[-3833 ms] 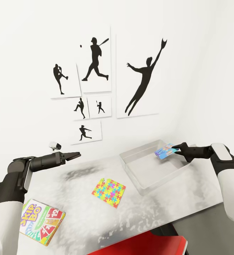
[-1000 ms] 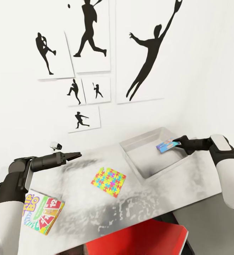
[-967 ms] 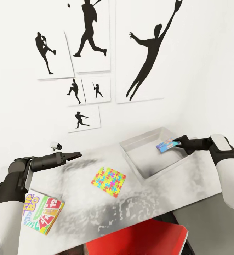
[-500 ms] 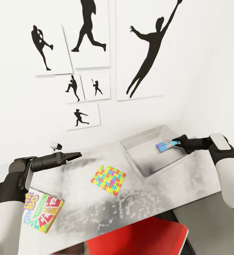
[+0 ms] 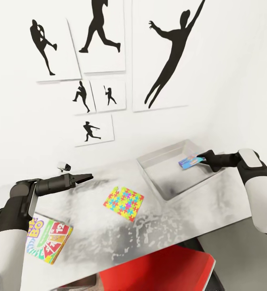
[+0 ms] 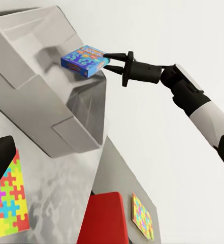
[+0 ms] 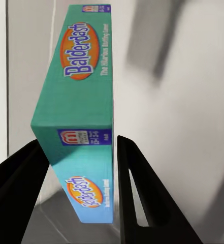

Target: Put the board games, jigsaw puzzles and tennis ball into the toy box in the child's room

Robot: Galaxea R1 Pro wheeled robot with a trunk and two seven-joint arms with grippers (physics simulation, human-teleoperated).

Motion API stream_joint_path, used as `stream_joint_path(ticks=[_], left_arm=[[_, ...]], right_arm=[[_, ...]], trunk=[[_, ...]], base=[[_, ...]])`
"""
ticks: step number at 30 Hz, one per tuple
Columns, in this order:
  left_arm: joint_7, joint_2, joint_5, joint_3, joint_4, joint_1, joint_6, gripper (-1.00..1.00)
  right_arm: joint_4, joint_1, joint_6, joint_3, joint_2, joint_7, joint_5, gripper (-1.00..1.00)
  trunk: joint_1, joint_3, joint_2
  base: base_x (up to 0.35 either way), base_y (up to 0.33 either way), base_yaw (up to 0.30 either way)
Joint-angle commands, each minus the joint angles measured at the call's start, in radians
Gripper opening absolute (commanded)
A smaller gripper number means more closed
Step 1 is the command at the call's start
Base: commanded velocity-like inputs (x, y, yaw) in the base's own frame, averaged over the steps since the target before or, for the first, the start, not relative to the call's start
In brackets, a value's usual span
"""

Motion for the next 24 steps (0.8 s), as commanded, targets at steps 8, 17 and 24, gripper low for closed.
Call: stream_joint_path(ticks=[8,17,24], left_arm=[[-0.005,-0.002,-0.003,-0.041,-0.003,-0.001,0.011,1.0],[-0.005,-0.008,-0.005,-0.168,-0.03,-0.117,0.074,1.0],[-0.005,-0.013,-0.002,-0.286,-0.038,-0.289,0.075,1.0]], right_arm=[[0.0,0.0,-0.012,0.0,0.0,-0.006,-0.002,-1.0],[0.0,0.0,-0.02,0.002,0.0,-0.003,-0.001,-1.0],[0.0,0.0,-0.022,0.001,-0.001,-0.003,0.003,-1.0]], trunk=[[0.0,-0.015,-0.002],[0.0,-0.03,-0.002],[0.0,-0.041,-0.002]], base=[[0.0,0.0,0.0],[0.0,0.0,0.0],[0.0,0.0,0.0]])
